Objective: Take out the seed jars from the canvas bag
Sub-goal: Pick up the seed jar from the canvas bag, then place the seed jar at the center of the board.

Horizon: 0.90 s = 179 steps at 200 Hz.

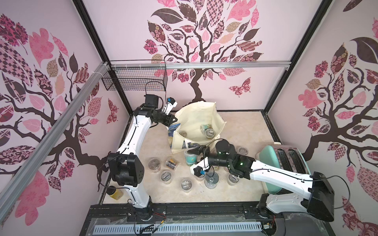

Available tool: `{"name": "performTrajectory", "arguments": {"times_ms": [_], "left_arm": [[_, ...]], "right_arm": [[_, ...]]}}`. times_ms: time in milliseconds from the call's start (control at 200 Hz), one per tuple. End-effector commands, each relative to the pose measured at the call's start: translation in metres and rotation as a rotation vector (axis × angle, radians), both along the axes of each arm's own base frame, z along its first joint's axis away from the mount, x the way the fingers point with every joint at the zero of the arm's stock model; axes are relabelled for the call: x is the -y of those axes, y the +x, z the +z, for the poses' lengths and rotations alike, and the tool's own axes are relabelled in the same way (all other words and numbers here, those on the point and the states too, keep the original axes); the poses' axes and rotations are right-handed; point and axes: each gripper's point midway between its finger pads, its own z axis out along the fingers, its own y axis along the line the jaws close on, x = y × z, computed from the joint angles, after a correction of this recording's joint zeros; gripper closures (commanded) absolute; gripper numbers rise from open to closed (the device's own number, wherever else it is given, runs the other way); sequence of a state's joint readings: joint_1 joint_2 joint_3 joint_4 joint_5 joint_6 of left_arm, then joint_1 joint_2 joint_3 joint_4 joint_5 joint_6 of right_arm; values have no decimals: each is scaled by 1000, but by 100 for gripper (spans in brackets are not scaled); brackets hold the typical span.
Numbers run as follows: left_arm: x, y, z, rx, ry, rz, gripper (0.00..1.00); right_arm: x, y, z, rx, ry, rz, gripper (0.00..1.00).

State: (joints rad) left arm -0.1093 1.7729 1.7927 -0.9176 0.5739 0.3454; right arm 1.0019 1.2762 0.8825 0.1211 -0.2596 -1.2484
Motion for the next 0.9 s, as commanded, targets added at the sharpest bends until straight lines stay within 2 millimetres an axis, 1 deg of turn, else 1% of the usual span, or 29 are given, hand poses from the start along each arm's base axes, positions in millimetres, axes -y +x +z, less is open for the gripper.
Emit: {"name": "performTrajectory", "arguments": {"times_ms": [0, 70, 100, 225, 260, 340, 345, 425, 585, 670, 795, 840, 890], "left_arm": [[-2, 14, -1, 18, -3, 27, 100], [-3, 17, -7, 11, 6, 30, 100], [-5, 19, -9, 6, 10, 35, 100], [-5, 21, -10, -7, 0, 38, 100], [-3, 20, -9, -5, -8, 30, 100], [-2, 19, -8, -6, -18, 24, 100], [-2, 19, -7, -5, -18, 24, 100], [-3, 17, -7, -5, -19, 26, 100], [-3, 16, -5, 5, -25, 21, 100], [-5, 16, -3, 6, -31, 24, 100], [0, 16, -4, -1, -65, 9, 100], [1, 15, -4, -7, -70, 8, 100], [0, 15, -2, -7, -70, 10, 100]], "right_arm": [[8, -7, -30, 52, -125, -15, 35], [11, -11, -48, 42, -155, -15, 35], [11, -9, -56, 37, -166, -25, 35], [9, 2, -81, 31, -217, -69, 34], [6, 5, -84, 33, -221, -79, 34], [-4, 16, -91, 38, -205, -106, 34], [-5, 16, -93, 36, -211, -105, 34], [-18, 23, -97, 36, -201, -108, 35], [-40, 41, -110, 77, -223, -118, 34], [-50, 53, -124, 91, -251, -138, 34], [-63, 68, -149, 96, -318, -155, 33], [-68, 70, -154, 92, -326, -149, 32], [-71, 67, -158, 77, -331, -126, 32]]}}
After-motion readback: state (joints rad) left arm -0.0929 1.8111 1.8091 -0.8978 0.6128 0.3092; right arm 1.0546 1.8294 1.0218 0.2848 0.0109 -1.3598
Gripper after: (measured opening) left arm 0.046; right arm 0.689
